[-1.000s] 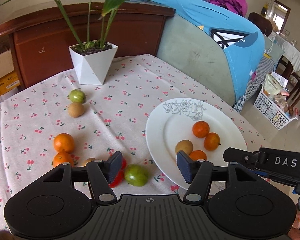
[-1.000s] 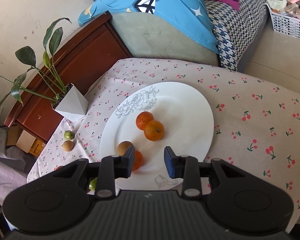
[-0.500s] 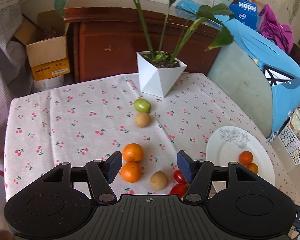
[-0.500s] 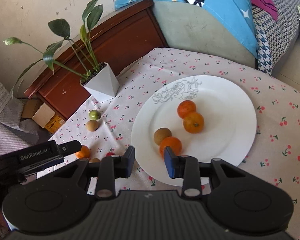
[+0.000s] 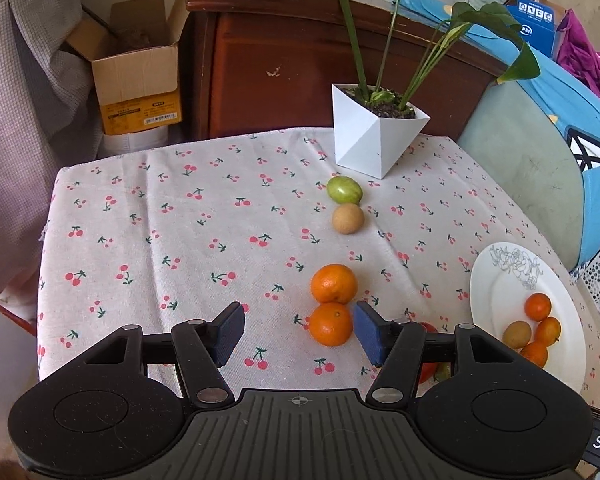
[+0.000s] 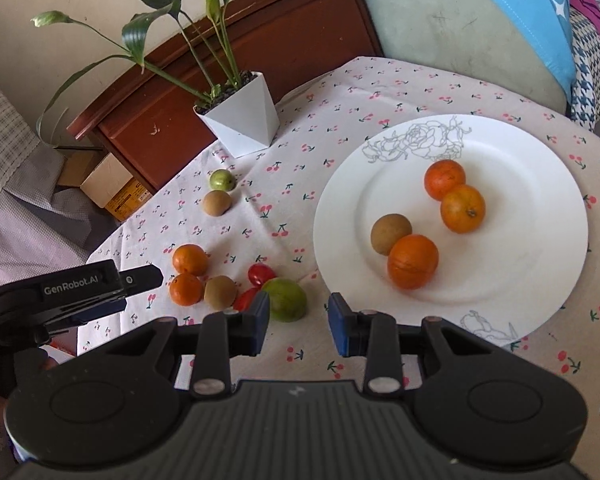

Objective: Organize fruits
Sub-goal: 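Move the right tool toward a green lime while the left tool approaches an orange, then grasp the green lime with the right tool while the left tool grasps the orange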

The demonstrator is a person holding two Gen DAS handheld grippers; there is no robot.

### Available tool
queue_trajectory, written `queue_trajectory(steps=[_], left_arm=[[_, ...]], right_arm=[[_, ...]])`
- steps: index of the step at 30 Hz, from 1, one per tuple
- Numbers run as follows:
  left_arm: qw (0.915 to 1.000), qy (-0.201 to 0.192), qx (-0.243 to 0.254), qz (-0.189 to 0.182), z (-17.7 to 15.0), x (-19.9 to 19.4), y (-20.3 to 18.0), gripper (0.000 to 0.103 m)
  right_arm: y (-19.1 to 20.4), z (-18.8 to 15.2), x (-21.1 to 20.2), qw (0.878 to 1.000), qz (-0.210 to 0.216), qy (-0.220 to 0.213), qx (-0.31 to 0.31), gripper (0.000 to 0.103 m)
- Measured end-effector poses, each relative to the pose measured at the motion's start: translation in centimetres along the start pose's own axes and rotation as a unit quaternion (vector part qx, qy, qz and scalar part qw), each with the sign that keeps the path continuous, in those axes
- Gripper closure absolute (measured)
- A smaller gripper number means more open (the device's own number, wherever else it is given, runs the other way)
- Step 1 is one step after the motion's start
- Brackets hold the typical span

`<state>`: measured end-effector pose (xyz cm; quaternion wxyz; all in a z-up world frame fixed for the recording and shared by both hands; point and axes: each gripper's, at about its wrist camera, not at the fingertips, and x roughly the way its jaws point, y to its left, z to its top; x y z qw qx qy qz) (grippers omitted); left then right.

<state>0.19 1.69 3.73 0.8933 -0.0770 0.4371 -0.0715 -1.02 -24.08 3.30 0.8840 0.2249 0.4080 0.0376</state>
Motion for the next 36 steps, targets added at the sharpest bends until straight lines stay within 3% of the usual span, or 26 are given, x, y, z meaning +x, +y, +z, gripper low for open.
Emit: queue_trajectory(steps=[14, 31, 33, 36], left_arm=[[0.9998, 0.009, 0.013, -0.011, -0.5, 1.9, -0.3, 0.046], [0.9977, -0.008, 0.064, -0.02, -1.4, 3.0, -1.6, 0.07], [0.9975, -0.007, 0.065, -0.027, -1.4, 2.9, -1.7, 0.077], [0.9978, -0.005, 0.058, -0.032, -1.5, 2.8, -1.6, 0.077]], right_arm=[[1.0, 0.2, 2.3, 1.0, -0.009, 0.011, -0.001, 0.069], [1.3, 0.3, 3.4, 1.0, -0.007, 0.014, 0.001, 0.074], [1.2, 0.3, 3.4, 1.0, -0.007, 0.014, 0.002, 0.074], [1.1, 0.3, 3.2, 1.0, -0.007, 0.013, 0.006, 0.074]])
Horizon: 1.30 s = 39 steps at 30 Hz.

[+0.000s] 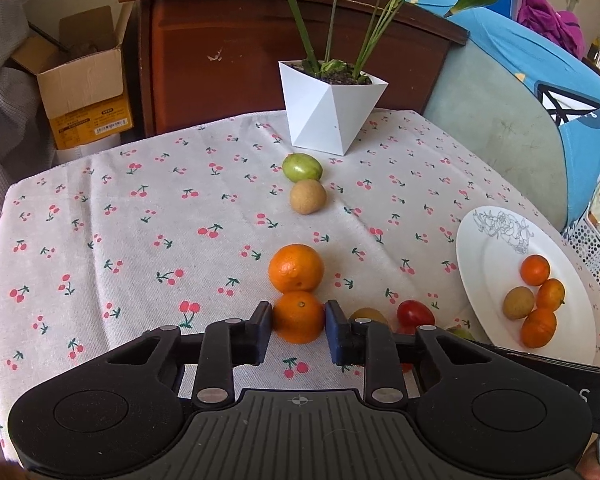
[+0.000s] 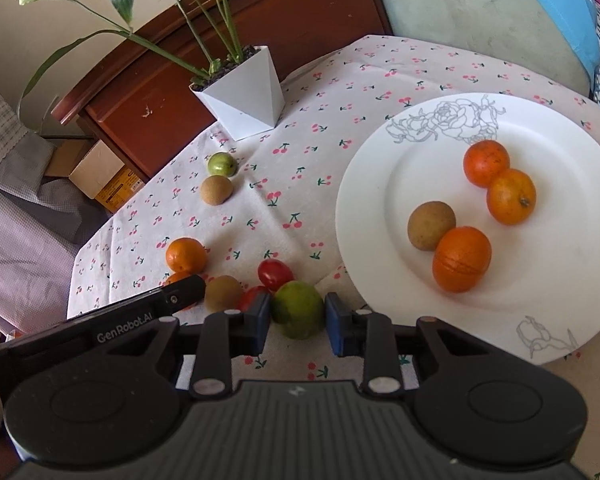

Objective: Organize fruits
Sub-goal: 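Grasp the green lime with the right tool while the left tool grasps the orange, then carry the lime and orange onto the white plate and open both tools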

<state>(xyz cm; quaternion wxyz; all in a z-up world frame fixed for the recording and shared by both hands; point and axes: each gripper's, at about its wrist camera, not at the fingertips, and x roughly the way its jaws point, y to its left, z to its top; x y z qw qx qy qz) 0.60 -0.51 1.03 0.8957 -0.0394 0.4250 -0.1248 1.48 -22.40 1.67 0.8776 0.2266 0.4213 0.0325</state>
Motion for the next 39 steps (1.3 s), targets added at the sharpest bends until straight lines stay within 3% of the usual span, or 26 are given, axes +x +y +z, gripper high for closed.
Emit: queue_trajectory(steps=[16, 30, 39], left_arm=[[0.9993, -0.035, 0.007, -0.01, 1.2, -3.1, -1.2, 0.077], [0.9927, -0.031, 0.09, -0.075, 4.7, -4.2, -6.5, 0.077], [0.9856, -0.028, 0.109, -0.126, 5.8, -1.3, -10.3, 0.077]], right_arm=[[-0.1, 0.8, -2.1, 1.0, 0.011, -0.027, 0.004, 0.074], [-3.7, 4.4, -6.7, 0.997, -0.006, -0.072, 0.025, 0.074], [-8.7, 6.2, -6.8, 0.993, -0.047, -0.053, 0.091, 0.074]])
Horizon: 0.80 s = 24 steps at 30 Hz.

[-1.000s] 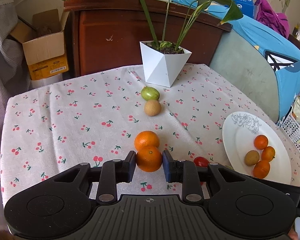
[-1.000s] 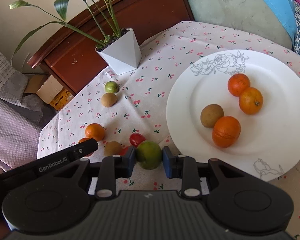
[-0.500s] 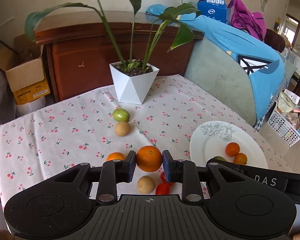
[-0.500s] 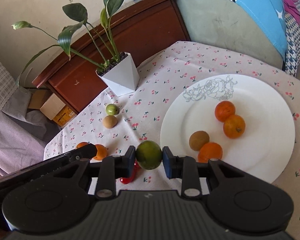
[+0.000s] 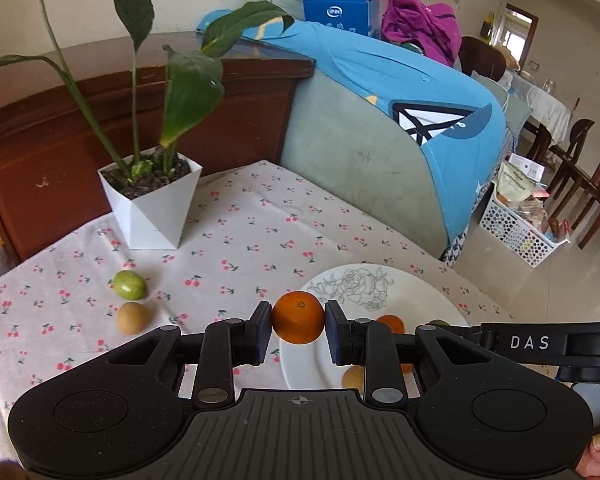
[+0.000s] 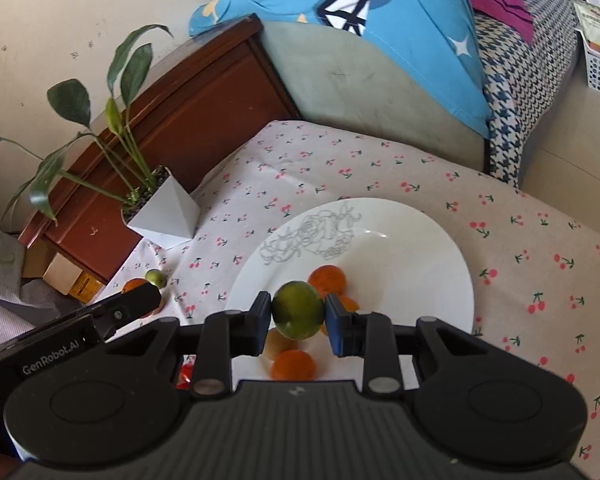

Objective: Organize fruits
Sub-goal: 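Carry the lime and orange onto the white plate and open both tools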

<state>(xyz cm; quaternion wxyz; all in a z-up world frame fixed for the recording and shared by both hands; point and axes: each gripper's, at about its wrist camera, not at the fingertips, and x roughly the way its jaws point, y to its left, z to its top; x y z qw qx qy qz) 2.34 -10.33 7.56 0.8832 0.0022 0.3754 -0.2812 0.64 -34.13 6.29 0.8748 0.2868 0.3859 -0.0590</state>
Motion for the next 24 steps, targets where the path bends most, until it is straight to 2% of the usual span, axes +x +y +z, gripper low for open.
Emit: queue_trajectory(steps=[12, 24], left_arm=[[0.9993, 0.031, 0.008, -0.019, -0.6, 4.5, -1.5, 0.077], [0.9988, 0.044, 0.007, -0.022, -1.0, 5.6, -2.0, 0.075]], right_arm=[[-1.6, 1.5, 1.4, 0.999, -0.027, 0.004, 0.036, 0.074], [-2.7, 1.5, 2.4, 0.997, -0.047, 0.018, 0.065, 0.071]])
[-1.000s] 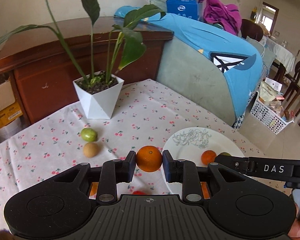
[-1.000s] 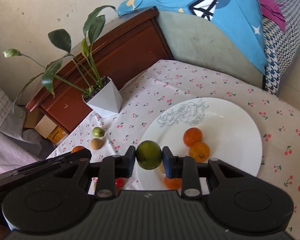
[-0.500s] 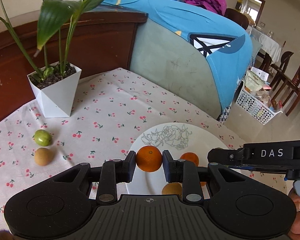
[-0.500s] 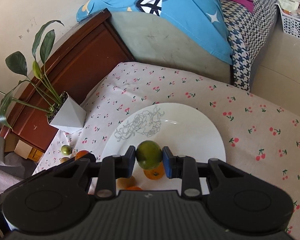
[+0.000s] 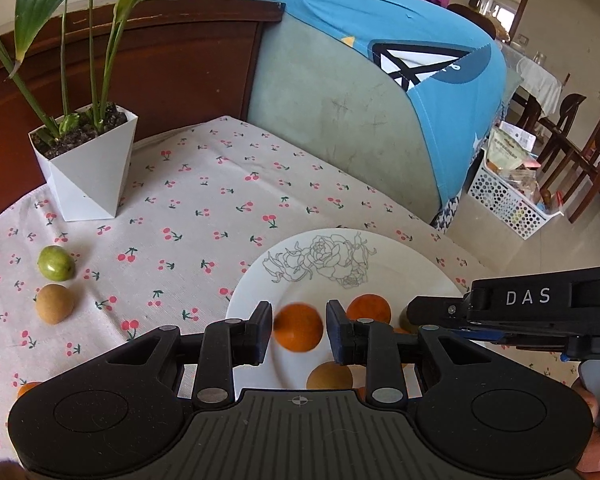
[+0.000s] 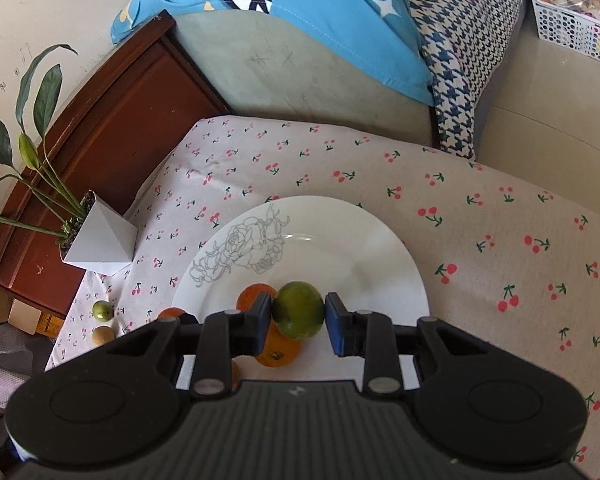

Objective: Organize fruits
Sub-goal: 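Carry the lime and orange onto the white plate and open both tools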

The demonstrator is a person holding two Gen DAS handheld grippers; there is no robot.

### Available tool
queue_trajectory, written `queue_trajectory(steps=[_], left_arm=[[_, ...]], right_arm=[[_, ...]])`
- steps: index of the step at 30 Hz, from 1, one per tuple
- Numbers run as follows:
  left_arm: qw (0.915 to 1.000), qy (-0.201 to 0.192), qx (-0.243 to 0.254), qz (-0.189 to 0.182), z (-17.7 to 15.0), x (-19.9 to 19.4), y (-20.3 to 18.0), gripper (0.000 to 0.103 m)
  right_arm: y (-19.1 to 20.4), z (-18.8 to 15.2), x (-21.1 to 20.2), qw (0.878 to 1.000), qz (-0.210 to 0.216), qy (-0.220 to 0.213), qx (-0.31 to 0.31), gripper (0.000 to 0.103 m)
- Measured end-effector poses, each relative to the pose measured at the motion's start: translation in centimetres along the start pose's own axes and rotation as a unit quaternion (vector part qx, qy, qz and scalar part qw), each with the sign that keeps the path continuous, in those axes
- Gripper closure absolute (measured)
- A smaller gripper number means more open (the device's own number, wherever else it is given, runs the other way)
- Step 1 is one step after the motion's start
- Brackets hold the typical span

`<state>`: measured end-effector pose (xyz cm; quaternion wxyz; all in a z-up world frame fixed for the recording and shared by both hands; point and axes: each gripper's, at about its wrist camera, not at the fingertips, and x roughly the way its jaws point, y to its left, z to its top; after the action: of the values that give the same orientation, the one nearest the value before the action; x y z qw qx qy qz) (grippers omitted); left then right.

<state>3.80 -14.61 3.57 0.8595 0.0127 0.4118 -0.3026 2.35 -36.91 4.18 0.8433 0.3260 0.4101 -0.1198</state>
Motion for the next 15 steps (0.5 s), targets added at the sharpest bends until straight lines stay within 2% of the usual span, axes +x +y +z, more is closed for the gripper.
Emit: queue_trajectory(steps=[4, 7, 9, 10, 15], left_arm=[[1.0, -0.001, -0.003, 0.001, 0.3, -0.3, 0.0, 0.073], [0.9999, -0.001, -0.01, 0.002, 0.6, -0.7, 0.3, 0.067], [0.9998, 0.002, -0.017, 0.009, 0.8, -1.0, 0.6, 0.056], [0.9997, 0.001, -0.02, 0.013, 0.9, -1.2, 0.7, 0.054], [0.9995, 0.001, -0.027, 0.019, 1.2, -2.2, 1.7, 0.051]], right_arm=[[0.3, 0.0, -0.2, 1.0, 0.004, -0.006, -0.006, 0.071], [0.6, 0.1, -0.4, 1.0, 0.008, -0.012, -0.014, 0.071], [0.8, 0.1, -0.5, 1.0, 0.009, -0.016, -0.021, 0.071], [0.9, 0.1, -0.6, 0.999, 0.01, -0.018, -0.024, 0.071], [1.3, -0.1, -0.5, 0.999, 0.024, -0.012, -0.027, 0.071]])
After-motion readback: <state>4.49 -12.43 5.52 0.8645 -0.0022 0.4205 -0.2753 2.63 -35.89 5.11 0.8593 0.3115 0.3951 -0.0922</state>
